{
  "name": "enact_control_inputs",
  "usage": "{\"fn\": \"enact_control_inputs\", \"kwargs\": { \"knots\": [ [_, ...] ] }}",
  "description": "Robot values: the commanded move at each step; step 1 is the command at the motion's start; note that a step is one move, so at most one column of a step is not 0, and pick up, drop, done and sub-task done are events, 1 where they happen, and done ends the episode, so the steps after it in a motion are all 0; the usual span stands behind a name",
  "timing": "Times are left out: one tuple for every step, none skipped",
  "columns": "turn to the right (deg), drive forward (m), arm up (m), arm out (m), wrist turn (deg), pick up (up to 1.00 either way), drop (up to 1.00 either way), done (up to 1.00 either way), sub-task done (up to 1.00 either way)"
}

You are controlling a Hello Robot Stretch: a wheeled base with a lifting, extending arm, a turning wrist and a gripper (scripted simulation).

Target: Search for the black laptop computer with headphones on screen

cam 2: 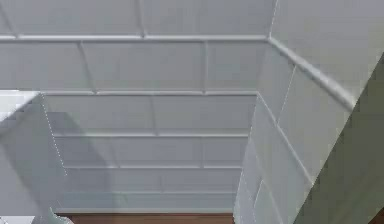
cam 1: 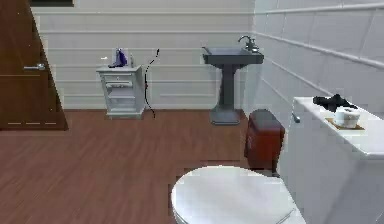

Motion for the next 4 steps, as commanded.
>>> {"fn": "enact_control_inputs", "kwargs": {
  "knots": [
    [-45.0,0.00,0.00,0.00,0.0,0.00,0.00,0.00,0.00],
    [-45.0,0.00,0.00,0.00,0.0,0.00,0.00,0.00,0.00],
    [-45.0,0.00,0.00,0.00,0.0,0.00,0.00,0.00,0.00],
    [-36.0,0.00,0.00,0.00,0.0,0.00,0.00,0.00,0.00]
  ]
}}
